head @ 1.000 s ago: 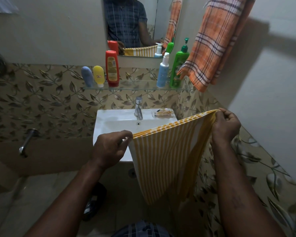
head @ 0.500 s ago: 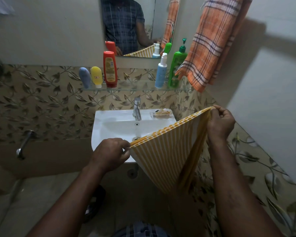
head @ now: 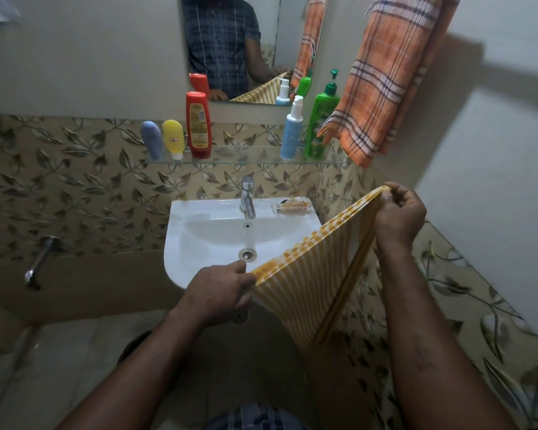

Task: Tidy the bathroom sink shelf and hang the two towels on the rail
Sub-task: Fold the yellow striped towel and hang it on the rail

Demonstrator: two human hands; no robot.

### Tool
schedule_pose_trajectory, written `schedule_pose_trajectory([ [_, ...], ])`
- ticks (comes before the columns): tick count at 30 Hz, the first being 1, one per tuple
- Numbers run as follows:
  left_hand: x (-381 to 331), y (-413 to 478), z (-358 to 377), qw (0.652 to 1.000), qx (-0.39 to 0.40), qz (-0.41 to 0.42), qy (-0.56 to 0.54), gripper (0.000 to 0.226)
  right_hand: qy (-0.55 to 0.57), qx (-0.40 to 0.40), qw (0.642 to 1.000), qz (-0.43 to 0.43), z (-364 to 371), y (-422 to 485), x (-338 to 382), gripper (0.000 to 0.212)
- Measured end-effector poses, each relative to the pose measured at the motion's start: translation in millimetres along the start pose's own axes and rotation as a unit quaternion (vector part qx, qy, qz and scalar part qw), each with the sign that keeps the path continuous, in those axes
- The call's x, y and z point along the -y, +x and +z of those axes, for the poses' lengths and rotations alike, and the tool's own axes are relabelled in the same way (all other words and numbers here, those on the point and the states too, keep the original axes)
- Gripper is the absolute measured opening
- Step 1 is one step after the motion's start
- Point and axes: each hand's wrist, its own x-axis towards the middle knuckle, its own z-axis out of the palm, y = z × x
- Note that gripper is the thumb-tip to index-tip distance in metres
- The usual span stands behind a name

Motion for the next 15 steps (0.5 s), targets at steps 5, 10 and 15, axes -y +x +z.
schedule_pose_trajectory([
  [5,14.9,7.7,-28.3,0.995,-0.001,-0.099,0.022,0.036,-0.054,-0.007,0.998,0.012,-3.8,-10.8,-13.7,0.02],
  [10,19.6,7.8,-31.7,0.996,-0.004,0.026,-0.088,0.015,-0.056,-0.02,0.997,0.039,-2.6,-12.6,-23.3,0.021],
  [15,22.2,6.4,-35.4,0.998,-0.011,-0.022,-0.058,0.024,-0.069,-0.022,0.996,0.044,-6.7,-9.6,-25.4,0.021],
])
